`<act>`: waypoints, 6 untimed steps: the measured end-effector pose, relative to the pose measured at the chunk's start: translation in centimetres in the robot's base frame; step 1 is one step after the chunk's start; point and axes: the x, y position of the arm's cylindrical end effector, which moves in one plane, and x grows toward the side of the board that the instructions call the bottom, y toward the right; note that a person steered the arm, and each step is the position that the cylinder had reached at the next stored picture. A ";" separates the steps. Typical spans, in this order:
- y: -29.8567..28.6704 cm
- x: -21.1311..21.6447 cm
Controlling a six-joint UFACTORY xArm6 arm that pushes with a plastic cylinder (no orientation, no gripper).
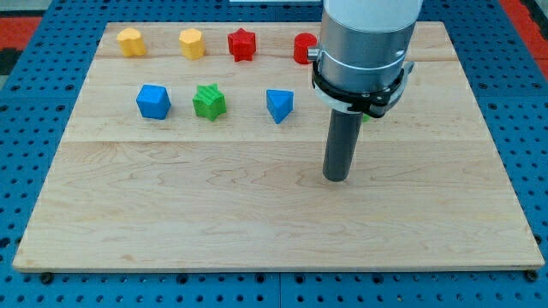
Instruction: Push the blue triangle slightly left
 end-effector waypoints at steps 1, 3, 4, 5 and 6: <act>2.0 0.0; 11.3 -3.0; 11.5 -3.5; 8.7 -3.6; 7.7 -3.6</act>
